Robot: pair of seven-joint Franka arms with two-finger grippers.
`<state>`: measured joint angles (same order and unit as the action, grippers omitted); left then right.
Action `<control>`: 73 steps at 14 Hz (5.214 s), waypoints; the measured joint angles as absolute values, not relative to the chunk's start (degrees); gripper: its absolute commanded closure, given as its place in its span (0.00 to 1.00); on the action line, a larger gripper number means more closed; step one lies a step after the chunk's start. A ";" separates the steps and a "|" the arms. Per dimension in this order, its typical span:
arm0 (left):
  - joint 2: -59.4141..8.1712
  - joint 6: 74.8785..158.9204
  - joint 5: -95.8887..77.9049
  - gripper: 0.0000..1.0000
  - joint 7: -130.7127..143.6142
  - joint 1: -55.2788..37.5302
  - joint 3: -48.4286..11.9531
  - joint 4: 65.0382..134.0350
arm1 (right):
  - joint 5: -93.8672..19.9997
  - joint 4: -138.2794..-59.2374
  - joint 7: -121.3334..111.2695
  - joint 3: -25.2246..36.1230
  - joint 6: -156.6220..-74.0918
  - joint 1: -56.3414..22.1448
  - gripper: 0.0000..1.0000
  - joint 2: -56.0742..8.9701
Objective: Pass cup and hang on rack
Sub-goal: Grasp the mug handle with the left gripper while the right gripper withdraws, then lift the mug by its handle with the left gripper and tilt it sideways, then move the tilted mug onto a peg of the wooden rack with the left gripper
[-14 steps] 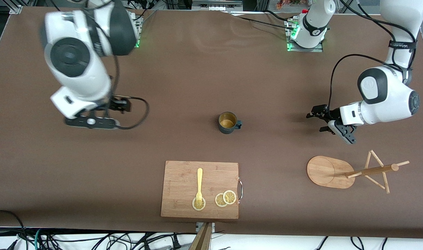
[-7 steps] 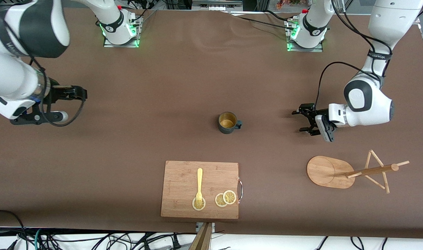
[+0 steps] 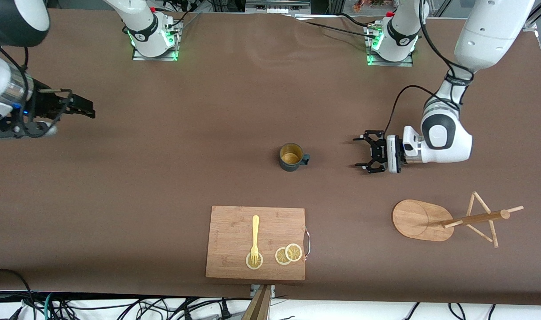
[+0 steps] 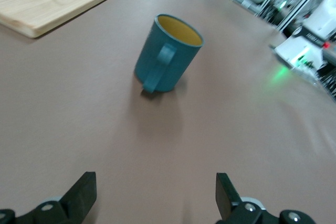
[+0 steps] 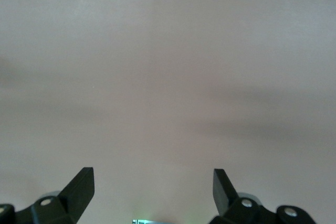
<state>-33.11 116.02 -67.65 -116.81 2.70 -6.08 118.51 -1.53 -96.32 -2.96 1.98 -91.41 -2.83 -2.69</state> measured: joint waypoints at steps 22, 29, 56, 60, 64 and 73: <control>-50.46 109.21 -89.98 0.68 -136.95 -9.42 -7.68 102.08 | 0.78 -92.92 -2.81 0.58 -86.22 2.13 0.00 1.29; -50.74 109.22 -90.00 1.00 -138.76 -9.32 -5.33 101.40 | 0.78 -92.92 -2.74 0.58 -85.71 2.13 0.00 1.30; -37.70 64.00 -74.02 1.00 -81.41 19.50 11.94 102.49 | 0.75 -92.87 -2.72 0.51 -85.42 2.13 0.00 1.30; -40.33 59.27 -74.04 1.00 -72.92 20.70 11.81 102.16 | 0.75 -92.87 -2.72 0.50 -85.39 2.13 0.00 1.30; -40.65 58.42 -74.79 1.00 -60.22 21.66 11.75 100.85 | 0.75 -92.87 -2.72 0.50 -85.37 2.13 0.00 1.30; -41.22 60.01 -80.09 1.00 -35.47 25.23 11.81 92.57 | 0.75 -92.86 -2.72 0.27 -85.34 2.13 0.00 1.30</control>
